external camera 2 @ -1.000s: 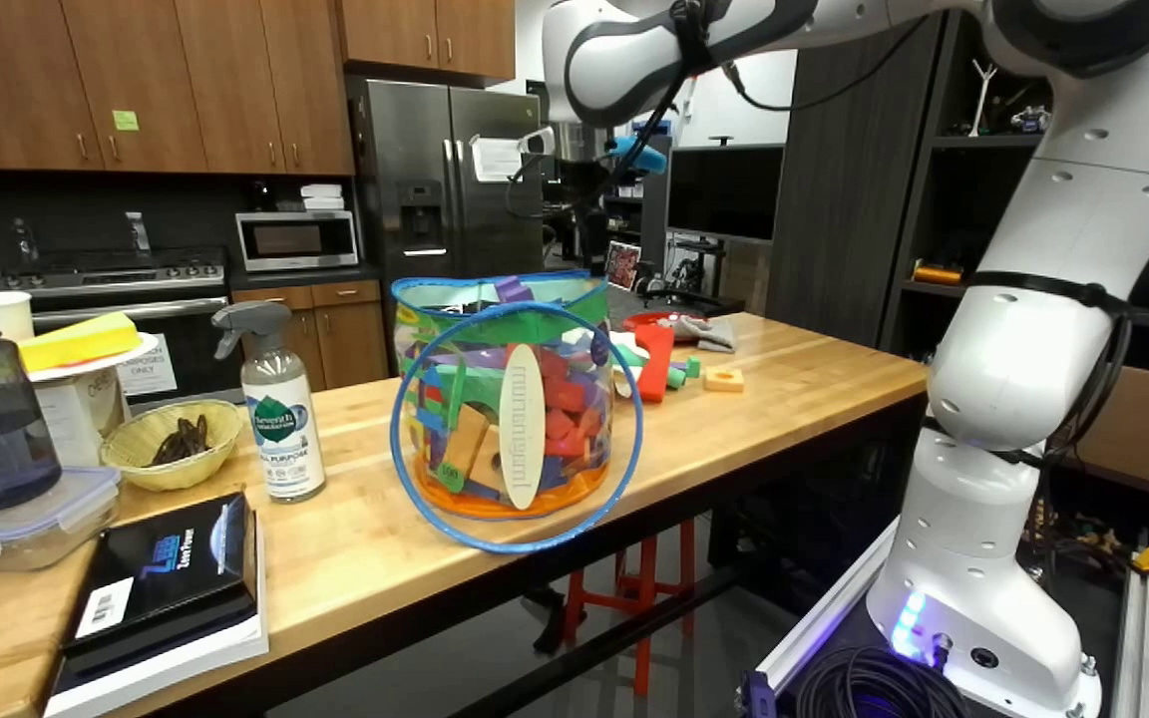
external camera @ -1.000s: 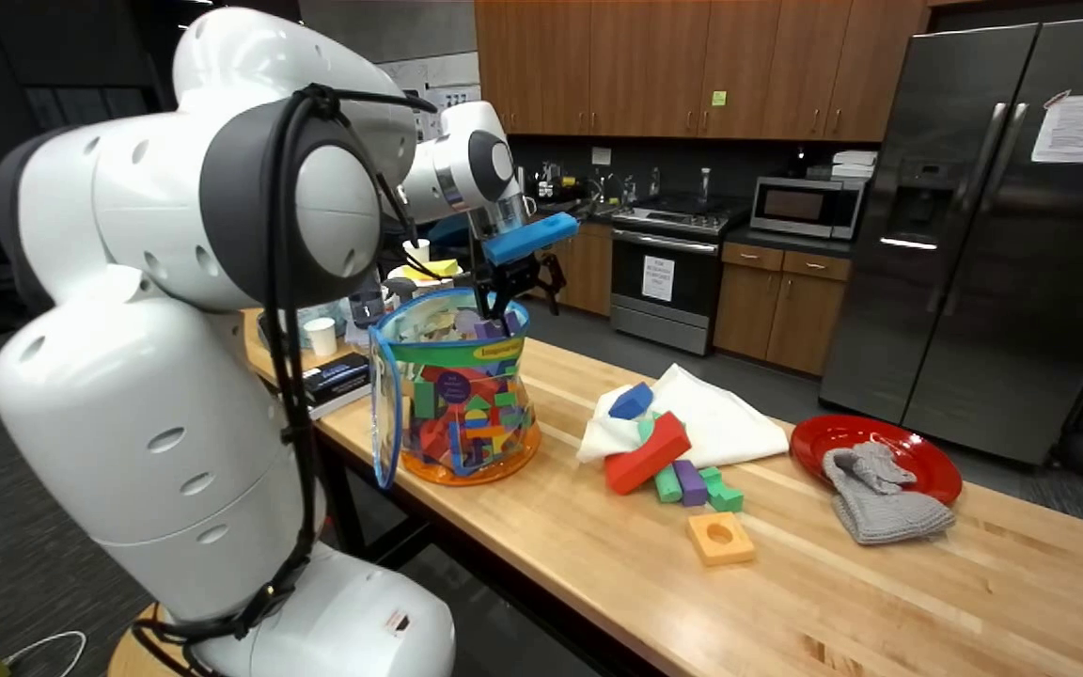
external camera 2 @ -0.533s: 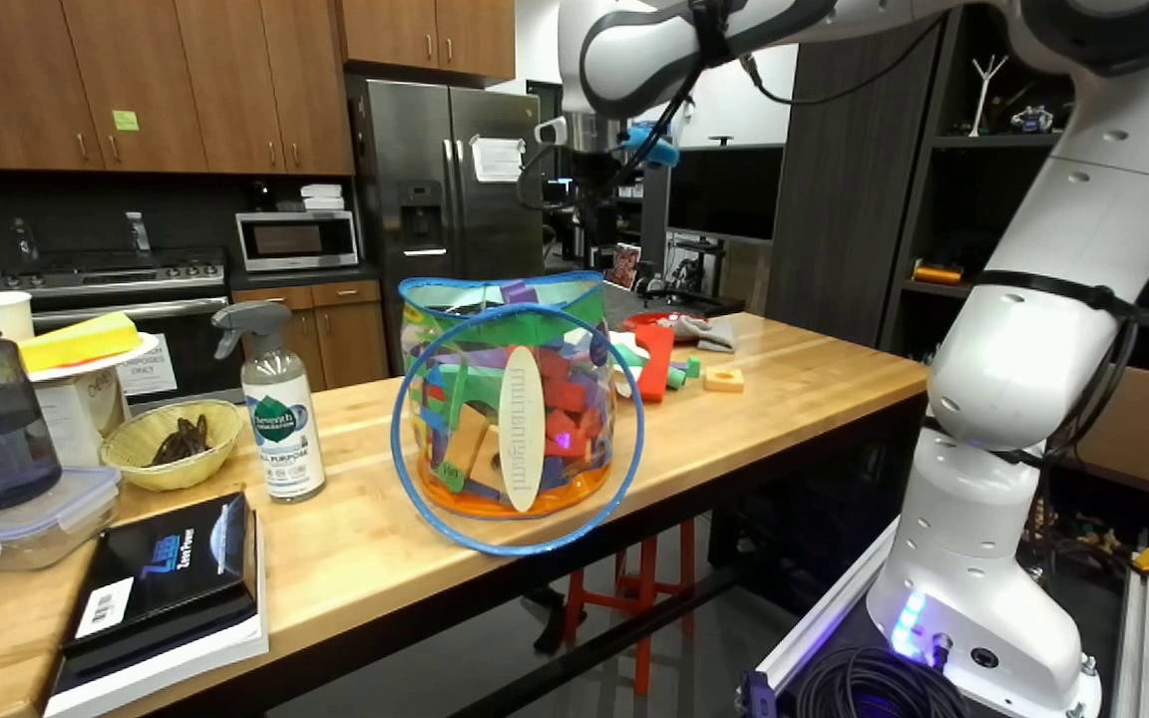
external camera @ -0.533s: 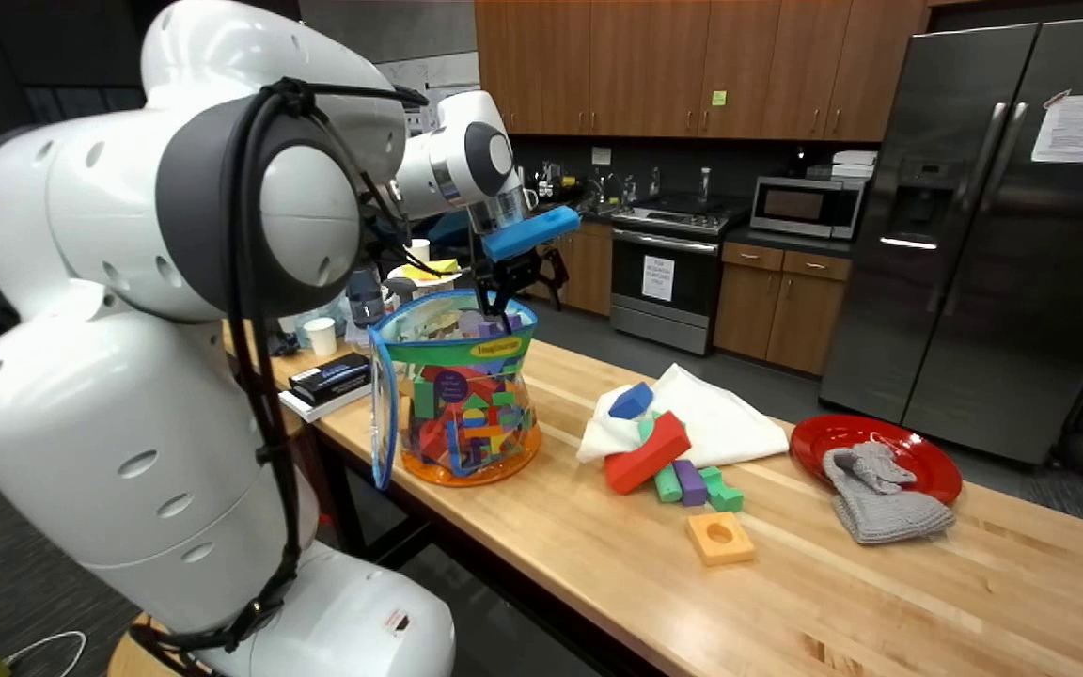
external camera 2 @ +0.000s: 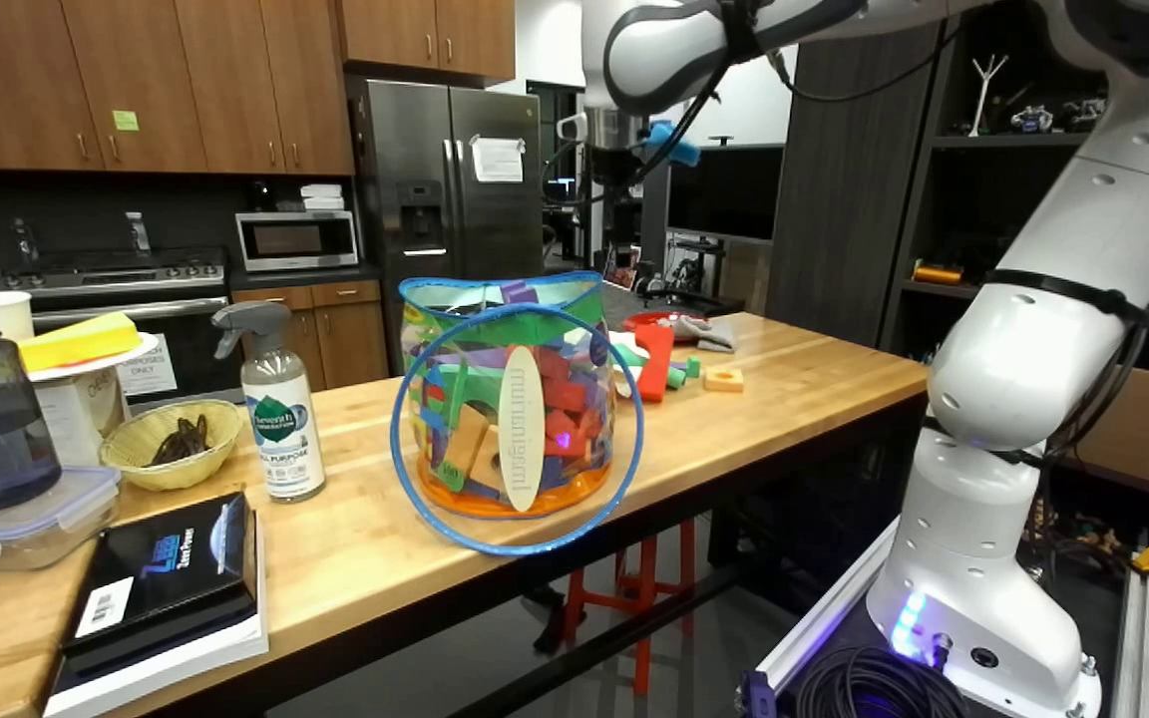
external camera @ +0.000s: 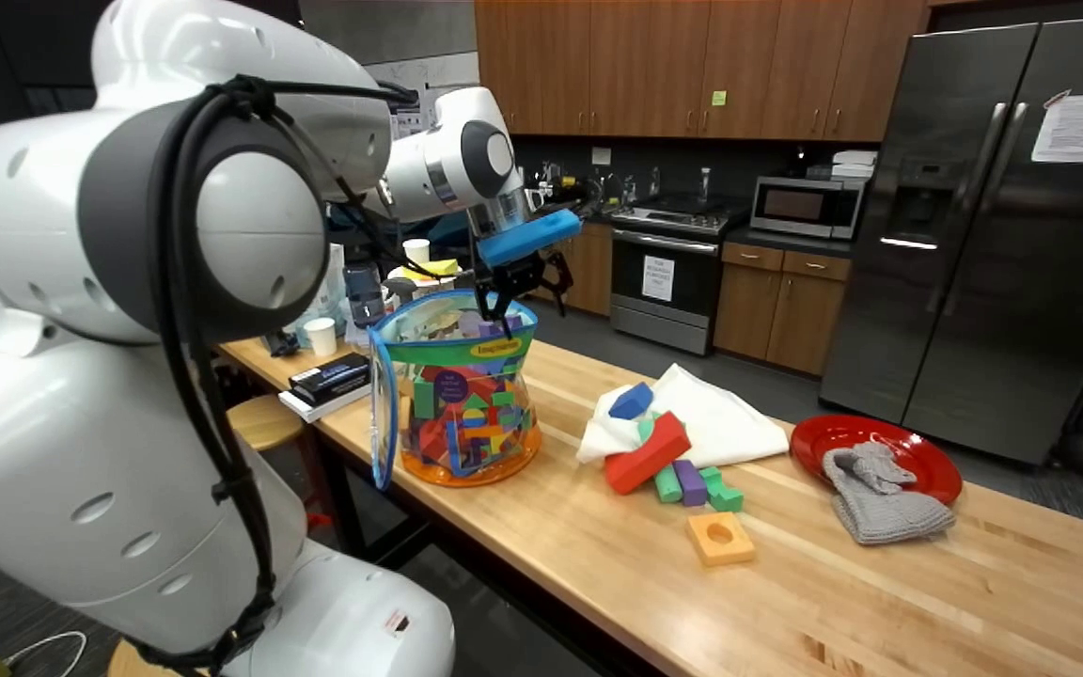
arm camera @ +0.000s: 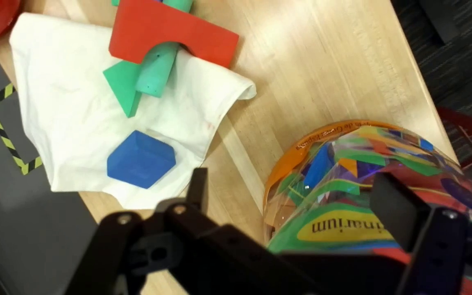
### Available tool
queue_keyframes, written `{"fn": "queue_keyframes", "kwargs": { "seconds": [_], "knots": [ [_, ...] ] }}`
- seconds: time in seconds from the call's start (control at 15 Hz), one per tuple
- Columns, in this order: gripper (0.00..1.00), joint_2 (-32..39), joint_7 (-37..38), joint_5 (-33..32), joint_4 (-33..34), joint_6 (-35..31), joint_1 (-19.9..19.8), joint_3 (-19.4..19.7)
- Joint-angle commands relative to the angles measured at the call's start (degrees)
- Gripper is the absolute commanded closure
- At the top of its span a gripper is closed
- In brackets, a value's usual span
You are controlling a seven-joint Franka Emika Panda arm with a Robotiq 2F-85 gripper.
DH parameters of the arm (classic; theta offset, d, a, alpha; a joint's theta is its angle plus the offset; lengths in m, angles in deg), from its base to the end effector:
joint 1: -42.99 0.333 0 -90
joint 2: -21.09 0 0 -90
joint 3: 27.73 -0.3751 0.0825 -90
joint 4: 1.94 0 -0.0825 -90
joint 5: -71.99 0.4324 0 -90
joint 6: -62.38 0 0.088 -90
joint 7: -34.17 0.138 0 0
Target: Pick up the purple block at the edge of the table and place it in the bag
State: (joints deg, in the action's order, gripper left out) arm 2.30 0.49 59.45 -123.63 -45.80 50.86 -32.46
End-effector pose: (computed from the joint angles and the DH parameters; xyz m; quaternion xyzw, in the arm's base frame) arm 0.4902 0.0908 0.5717 0.9009 0.4152 0.0222 0.1246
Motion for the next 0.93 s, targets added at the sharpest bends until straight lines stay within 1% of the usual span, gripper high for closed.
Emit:
{"fn": "queue_keyframes", "kwargs": {
  "seconds": [0.0,0.27,0.47,0.67,0.87],
  "knots": [
    [0.00,-5.34,2.43,-0.02,-8.30,-2.36,-0.21,1.74],
    [0.00,-9.52,0.99,-1.01,-16.52,-4.60,-0.81,4.60],
    [0.00,-13.20,-1.46,-2.99,-23.37,-8.26,-2.02,7.80],
    [0.00,-16.51,-4.91,-6.45,-30.14,-13.45,-4.38,11.62],
    [0.00,-18.40,-8.17,-11.38,-35.78,-19.98,-8.26,15.49]
  ]
}}
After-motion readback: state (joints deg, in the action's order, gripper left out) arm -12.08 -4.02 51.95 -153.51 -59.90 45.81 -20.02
